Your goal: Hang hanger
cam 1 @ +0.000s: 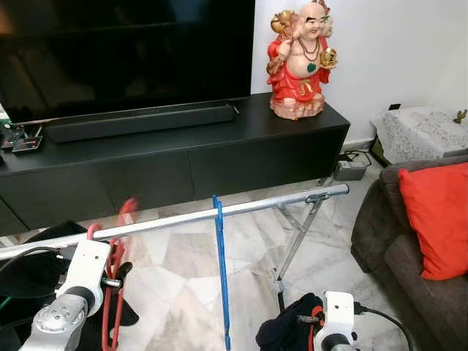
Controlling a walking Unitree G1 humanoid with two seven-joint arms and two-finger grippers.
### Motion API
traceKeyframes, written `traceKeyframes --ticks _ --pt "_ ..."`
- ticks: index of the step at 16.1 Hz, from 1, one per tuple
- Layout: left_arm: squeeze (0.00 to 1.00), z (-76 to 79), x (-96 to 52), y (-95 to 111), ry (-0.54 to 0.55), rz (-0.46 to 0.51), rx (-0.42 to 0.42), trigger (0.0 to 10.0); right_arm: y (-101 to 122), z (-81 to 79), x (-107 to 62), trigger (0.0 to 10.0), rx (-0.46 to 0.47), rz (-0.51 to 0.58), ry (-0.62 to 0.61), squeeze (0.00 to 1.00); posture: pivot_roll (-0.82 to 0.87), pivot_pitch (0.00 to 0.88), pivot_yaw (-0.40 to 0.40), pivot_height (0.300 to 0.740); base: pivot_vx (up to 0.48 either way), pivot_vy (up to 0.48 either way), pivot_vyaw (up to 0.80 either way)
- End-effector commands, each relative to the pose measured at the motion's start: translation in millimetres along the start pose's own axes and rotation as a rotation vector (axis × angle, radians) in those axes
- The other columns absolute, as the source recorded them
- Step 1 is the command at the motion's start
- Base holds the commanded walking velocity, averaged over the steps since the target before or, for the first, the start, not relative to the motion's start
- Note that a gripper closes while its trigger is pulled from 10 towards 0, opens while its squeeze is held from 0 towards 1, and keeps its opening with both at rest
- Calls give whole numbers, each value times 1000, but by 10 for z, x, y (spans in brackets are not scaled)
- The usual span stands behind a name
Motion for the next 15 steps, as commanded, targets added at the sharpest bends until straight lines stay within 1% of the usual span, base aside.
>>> traceKeyframes --ticks 1,5,6,15 --pt "0 -26 -5 -69 8 -28 -3 0 -16 -15 -1 10000 2 -9 4 0 72 51 8 740 0 0 0" --pt "0 47 34 -45 -49 18 -31 0 -17 -9 -2 10000 1 -10 1 0 66 51 7 740 0 0 0" --pt "0 53 48 -40 -52 22 -44 0 -17 0 -5 10000 1 -9 -1 0 63 53 7 740 0 0 0" --pt "0 105 64 -38 -78 40 -48 0 -23 -7 -5 10000 -2 -12 2 0 64 55 4 740 0 0 0"
Point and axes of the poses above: a point about 5 cm out from each wrist's last joint towards the gripper, its own x axis pointing out of the wrist towards the gripper, its own y axis along the axis of the wrist's last joint, z = x × y, the point moved 2 cm from there along x, pointing out of the wrist towards the gripper, and after that the axes turned 1 degree about -x, right-handed, at the moved point
